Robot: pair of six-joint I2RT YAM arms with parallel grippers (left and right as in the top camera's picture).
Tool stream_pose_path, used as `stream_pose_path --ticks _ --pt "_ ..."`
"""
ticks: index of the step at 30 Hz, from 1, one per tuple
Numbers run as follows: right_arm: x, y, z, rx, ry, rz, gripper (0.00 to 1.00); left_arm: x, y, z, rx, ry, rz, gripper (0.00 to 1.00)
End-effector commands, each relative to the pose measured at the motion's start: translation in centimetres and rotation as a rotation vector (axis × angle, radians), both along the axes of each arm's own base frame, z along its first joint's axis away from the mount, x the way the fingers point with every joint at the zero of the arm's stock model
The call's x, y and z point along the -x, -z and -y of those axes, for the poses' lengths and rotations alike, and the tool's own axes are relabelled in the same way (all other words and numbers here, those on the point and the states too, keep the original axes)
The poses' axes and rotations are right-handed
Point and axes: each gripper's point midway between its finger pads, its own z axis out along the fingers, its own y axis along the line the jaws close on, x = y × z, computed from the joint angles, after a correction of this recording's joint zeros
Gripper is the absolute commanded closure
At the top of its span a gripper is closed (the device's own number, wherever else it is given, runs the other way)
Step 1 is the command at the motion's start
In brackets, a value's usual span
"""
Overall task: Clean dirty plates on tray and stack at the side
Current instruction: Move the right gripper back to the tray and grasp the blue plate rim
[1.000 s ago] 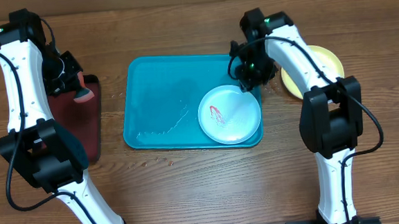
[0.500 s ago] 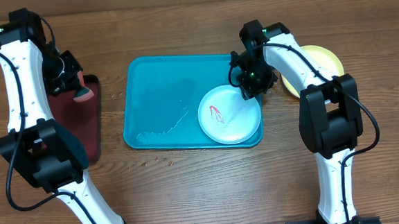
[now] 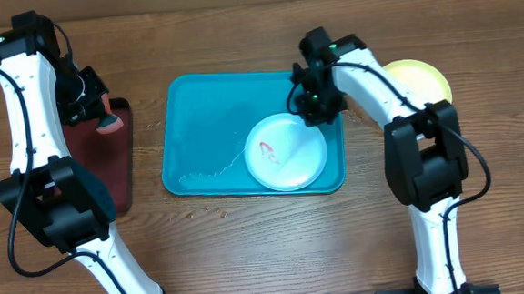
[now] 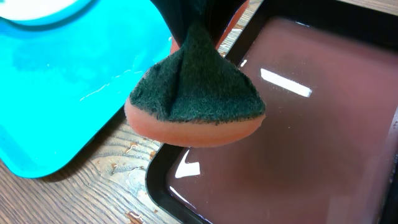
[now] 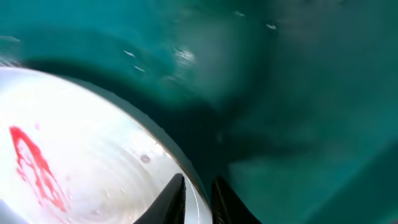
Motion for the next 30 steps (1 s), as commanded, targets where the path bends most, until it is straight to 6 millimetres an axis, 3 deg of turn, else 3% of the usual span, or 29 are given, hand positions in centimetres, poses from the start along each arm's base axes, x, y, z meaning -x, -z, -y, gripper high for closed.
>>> stream_pose_path --ticks 1,3,7,10,14,16,19,30 --pt "0.1 -0.9 -2.5 -0.046 0.104 0.006 0.83 -0.2 -1.8 0.0 -0.018 0.004 0.045 0.96" --pt "0.1 -0.8 -2.4 -0.028 0.102 0.013 0.83 -0.2 -1.8 0.0 -0.017 0.004 0.045 0.96" --pt "0.0 -0.4 0.0 0.105 0.065 0.045 0.68 -0.2 -1.8 0.2 -0.018 0.009 0.045 0.96" --pt "0.8 -0.4 0.5 0.122 -0.051 0.029 0.6 -0.3 -1.8 0.2 -0.019 0.009 0.049 0.96" --pt "1.3 -0.4 0.1 0.098 -0.069 0.008 0.61 -0.4 -1.8 0.2 -0.02 0.01 0.053 0.96" --pt "1.6 -0.5 -0.9 0.043 -0.071 -0.009 0.69 -0.5 -1.8 0.3 -0.02 0.011 0.054 0.96" --pt "1.7 -0.4 -1.9 -0.012 -0.056 -0.02 0.74 -0.6 -1.8 0.7 -0.02 0.021 0.056 0.96" --pt "3.0 2.6 -1.4 0.006 -0.003 -0.052 0.75 -1.1 -1.8 2.3 -0.021 0.059 0.062 0.96"
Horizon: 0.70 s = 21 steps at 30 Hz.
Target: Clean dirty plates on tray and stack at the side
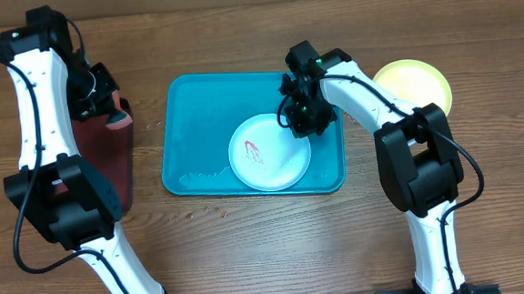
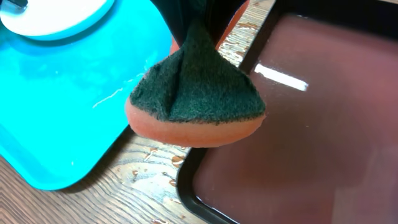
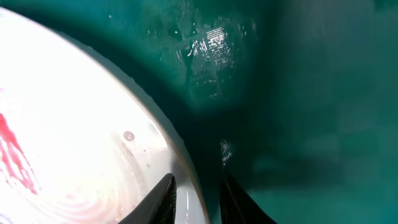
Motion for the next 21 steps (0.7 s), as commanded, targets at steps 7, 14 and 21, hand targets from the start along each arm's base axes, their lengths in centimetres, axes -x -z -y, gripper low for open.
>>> stream_pose_path --ticks 7,14,21 --pt "0.1 0.8 -0.8 -0.043 0.064 -0.013 0.83 -0.9 -1.7 3.5 0.028 0.072 0.06 0.96" --pt "-1.2 0.6 -1.7 -0.088 0.123 0.019 0.96 -1.3 -0.6 6.3 0.03 0.155 0.052 0.96" --pt "-2.2 0.5 -2.0 -0.108 0.275 0.019 0.67 -1.5 0.8 9.4 0.036 0.225 0.022 0.95"
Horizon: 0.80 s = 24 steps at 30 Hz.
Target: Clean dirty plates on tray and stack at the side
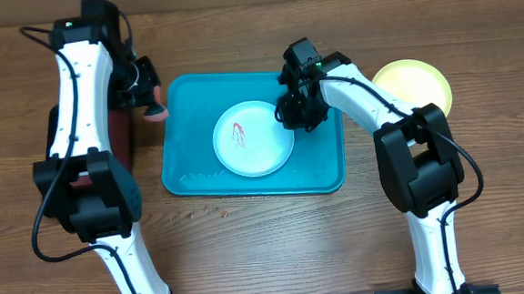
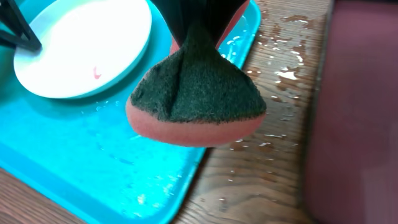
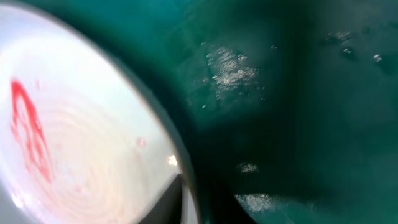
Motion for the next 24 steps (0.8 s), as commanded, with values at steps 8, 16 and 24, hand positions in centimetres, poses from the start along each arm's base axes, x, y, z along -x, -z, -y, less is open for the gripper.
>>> stream_pose_path --ticks 8,16,24 --pt "0.3 0.8 0.6 0.023 0.072 -0.036 0.63 -0.1 0.5 3.5 0.007 0.119 0.0 0.96" --pt "1.4 1.2 1.7 0.093 0.078 -0.073 0.65 0.1 0.5 5.0 0.007 0.154 0.0 0.96" --pt "1.1 1.3 2.4 0.128 0.135 -0.064 0.94 0.3 0.5 6.8 0.007 0.196 0.0 0.96"
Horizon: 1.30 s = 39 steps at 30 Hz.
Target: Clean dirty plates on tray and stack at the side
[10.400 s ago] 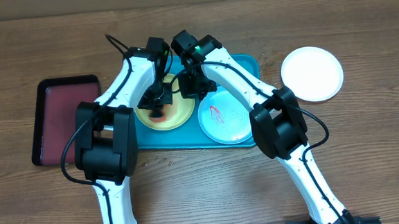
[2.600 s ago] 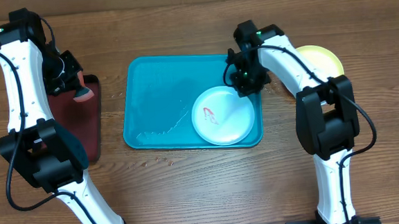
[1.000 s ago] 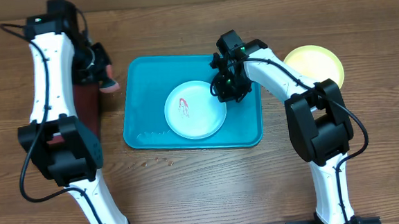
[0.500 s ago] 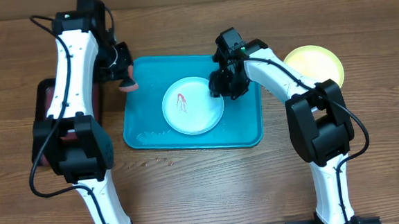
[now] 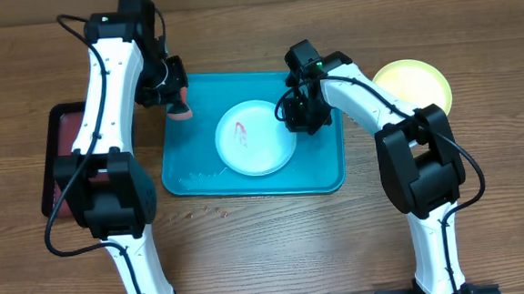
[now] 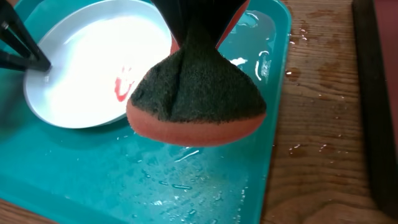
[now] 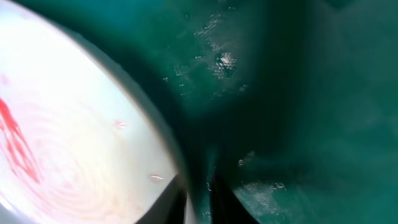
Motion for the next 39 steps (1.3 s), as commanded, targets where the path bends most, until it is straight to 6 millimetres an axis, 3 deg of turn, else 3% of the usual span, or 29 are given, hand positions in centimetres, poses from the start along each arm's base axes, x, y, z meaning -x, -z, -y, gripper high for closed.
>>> stream_pose_path --ticks 1,7,18,28,33,39 --pt "-0.1 1.1 0.7 0.047 0.056 -0.004 0.96 0.2 0.5 1.8 0.01 0.056 -0.007 0.96" --pt "-0.4 0.9 -0.4 0.009 0.091 -0.002 0.96 0.4 1.6 4.4 0.01 0.109 -0.007 0.96" --pt "-0.4 0.6 -2.3 -0.045 0.062 0.015 0.96 1.6 7.1 9.3 0.049 0.155 -0.02 0.96" --pt "-0.2 0.6 -3.7 -0.038 0.028 0.047 0.96 1.2 7.7 12.8 0.077 0.195 0.036 0.96" --pt "-0.1 0.6 -3.8 -0.037 0.025 0.047 0.96 0.8 8.3 11.6 -0.021 0.141 0.053 0.96" --pt "-0.2 0.6 -3.9 -0.039 0.025 0.049 0.96 1.6 10.0 11.5 -0.022 0.14 0.034 0.96"
